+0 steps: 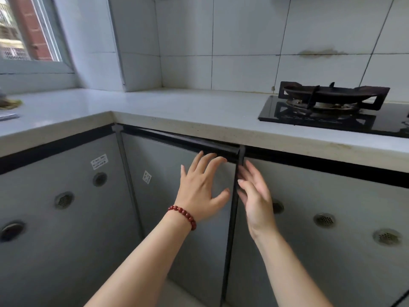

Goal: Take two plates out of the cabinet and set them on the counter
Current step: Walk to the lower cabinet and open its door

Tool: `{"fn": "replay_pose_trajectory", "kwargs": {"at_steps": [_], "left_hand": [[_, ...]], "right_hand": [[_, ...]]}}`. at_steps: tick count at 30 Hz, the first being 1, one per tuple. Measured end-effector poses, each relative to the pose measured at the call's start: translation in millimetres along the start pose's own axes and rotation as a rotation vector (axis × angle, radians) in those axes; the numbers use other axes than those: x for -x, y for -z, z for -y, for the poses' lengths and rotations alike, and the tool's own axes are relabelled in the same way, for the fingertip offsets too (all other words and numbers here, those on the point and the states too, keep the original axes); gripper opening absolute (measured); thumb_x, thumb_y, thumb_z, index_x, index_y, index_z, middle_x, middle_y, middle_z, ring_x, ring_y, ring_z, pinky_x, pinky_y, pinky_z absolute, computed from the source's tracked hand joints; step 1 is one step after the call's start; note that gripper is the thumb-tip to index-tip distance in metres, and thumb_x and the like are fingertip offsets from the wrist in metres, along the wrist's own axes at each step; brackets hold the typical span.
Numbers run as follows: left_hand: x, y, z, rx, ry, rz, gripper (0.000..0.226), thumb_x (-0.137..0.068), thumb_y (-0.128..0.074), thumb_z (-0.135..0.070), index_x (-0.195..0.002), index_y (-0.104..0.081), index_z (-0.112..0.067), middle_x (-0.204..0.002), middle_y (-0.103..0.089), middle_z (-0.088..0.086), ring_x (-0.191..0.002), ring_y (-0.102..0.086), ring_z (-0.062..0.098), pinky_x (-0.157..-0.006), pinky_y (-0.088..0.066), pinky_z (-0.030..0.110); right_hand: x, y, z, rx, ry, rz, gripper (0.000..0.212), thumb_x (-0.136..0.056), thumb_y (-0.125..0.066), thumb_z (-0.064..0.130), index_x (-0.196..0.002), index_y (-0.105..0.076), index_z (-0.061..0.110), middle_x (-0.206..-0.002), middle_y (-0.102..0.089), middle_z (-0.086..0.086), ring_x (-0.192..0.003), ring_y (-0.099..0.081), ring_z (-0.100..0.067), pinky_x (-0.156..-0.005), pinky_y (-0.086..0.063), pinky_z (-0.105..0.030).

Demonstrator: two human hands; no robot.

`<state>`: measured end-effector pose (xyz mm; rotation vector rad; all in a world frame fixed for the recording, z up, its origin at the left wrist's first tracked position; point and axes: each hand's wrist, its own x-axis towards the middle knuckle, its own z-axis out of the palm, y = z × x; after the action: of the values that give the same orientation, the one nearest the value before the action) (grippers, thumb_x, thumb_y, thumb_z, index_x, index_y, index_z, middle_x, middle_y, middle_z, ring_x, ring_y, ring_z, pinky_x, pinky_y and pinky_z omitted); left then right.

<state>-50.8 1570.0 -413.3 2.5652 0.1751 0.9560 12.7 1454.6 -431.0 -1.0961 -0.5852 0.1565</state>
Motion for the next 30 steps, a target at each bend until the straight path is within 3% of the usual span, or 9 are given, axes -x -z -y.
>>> {"fn": "replay_pose_trajectory", "kwargs": {"at_steps": [2,4,6,8,10,18,21,25,30], "left_hand": [[5,3,-4,0.023,0.042,-0.005,0.061,-0.073,-0.054,-0.039,-0.131,-0.034,-0.031,-0.140,-0.038,-0.009,-0.139,-0.022,0.015,-0.107,-0.014,0.066],[12,7,-11,0.135,0.123,-0.006,0.063,-0.073,-0.053,-0.035,-0.132,-0.029,-0.035,-0.138,-0.038,-0.014,-0.133,-0.030,0.007,-0.109,-0.016,0.059],[21,10,-19,0.386,0.224,-0.039,0.065,-0.072,-0.051,-0.030,-0.130,-0.025,-0.043,-0.136,-0.040,-0.020,-0.119,-0.038,-0.010,-0.105,-0.028,0.042],[34,12,-27,0.645,0.342,-0.102,0.069,-0.073,-0.049,-0.028,-0.133,-0.023,-0.047,-0.137,-0.040,-0.019,-0.117,-0.038,-0.014,-0.097,-0.028,0.030],[46,12,-33,0.785,0.459,-0.159,0.068,-0.076,-0.047,-0.034,-0.137,-0.021,-0.048,-0.141,-0.039,-0.017,-0.126,-0.034,-0.001,-0.098,-0.023,0.032],[75,27,-46,0.856,0.620,-0.254,0.050,-0.080,-0.036,-0.057,-0.129,-0.025,-0.058,-0.141,-0.041,-0.023,-0.136,-0.029,0.008,-0.107,-0.016,0.050],[83,33,-47,0.857,0.645,-0.287,0.052,-0.083,-0.030,-0.065,-0.133,-0.024,-0.054,-0.139,-0.043,-0.023,-0.135,-0.031,0.010,-0.109,-0.015,0.054],[95,39,-47,0.851,0.686,-0.317,0.065,-0.075,-0.019,-0.067,-0.138,-0.022,-0.050,-0.139,-0.044,-0.022,-0.134,-0.034,0.012,-0.110,-0.014,0.057],[112,50,-53,0.830,0.697,-0.362,0.068,-0.073,-0.018,-0.071,-0.137,-0.025,-0.051,-0.140,-0.044,-0.020,-0.134,-0.035,0.014,-0.110,-0.015,0.057]], "right_hand": [[4,2,2,-0.019,-0.033,0.037,0.048,-0.091,-0.040,-0.001,-0.130,-0.044,0.027,-0.131,-0.055,0.004,-0.120,-0.051,0.002,-0.099,-0.041,-0.019],[7,4,3,-0.043,-0.058,0.072,0.049,-0.090,-0.039,-0.002,-0.128,-0.044,0.030,-0.126,-0.057,0.009,-0.112,-0.054,0.008,-0.084,-0.046,-0.010],[9,5,3,-0.075,-0.076,0.089,0.052,-0.088,-0.036,-0.005,-0.125,-0.045,0.031,-0.124,-0.058,0.009,-0.111,-0.056,0.005,-0.081,-0.047,-0.012],[11,7,3,-0.088,-0.087,0.099,0.056,-0.085,-0.035,-0.007,-0.121,-0.047,0.034,-0.124,-0.059,0.005,-0.113,-0.057,0.000,-0.083,-0.046,-0.018],[13,8,1,-0.094,-0.094,0.116,0.057,-0.083,-0.034,-0.007,-0.119,-0.049,0.035,-0.124,-0.060,0.005,-0.110,-0.059,0.000,-0.081,-0.045,-0.019],[33,2,-10,-0.233,-0.131,0.199,0.055,-0.076,-0.038,0.002,-0.124,-0.051,0.027,-0.116,-0.066,0.004,-0.109,-0.062,-0.004,-0.077,-0.050,-0.016],[38,1,-8,-0.268,-0.144,0.221,0.060,-0.070,-0.038,0.008,-0.124,-0.052,0.028,-0.115,-0.069,0.004,-0.113,-0.060,-0.007,-0.086,-0.048,-0.023],[49,-2,-7,-0.298,-0.161,0.291,0.053,-0.076,-0.036,0.014,-0.121,-0.054,0.035,-0.120,-0.068,0.004,-0.120,-0.057,-0.011,-0.102,-0.040,-0.035],[69,-16,-10,-0.317,-0.173,0.418,0.048,-0.085,-0.033,0.022,-0.126,-0.051,0.037,-0.125,-0.065,0.006,-0.124,-0.053,-0.012,-0.106,-0.036,-0.040]]}}
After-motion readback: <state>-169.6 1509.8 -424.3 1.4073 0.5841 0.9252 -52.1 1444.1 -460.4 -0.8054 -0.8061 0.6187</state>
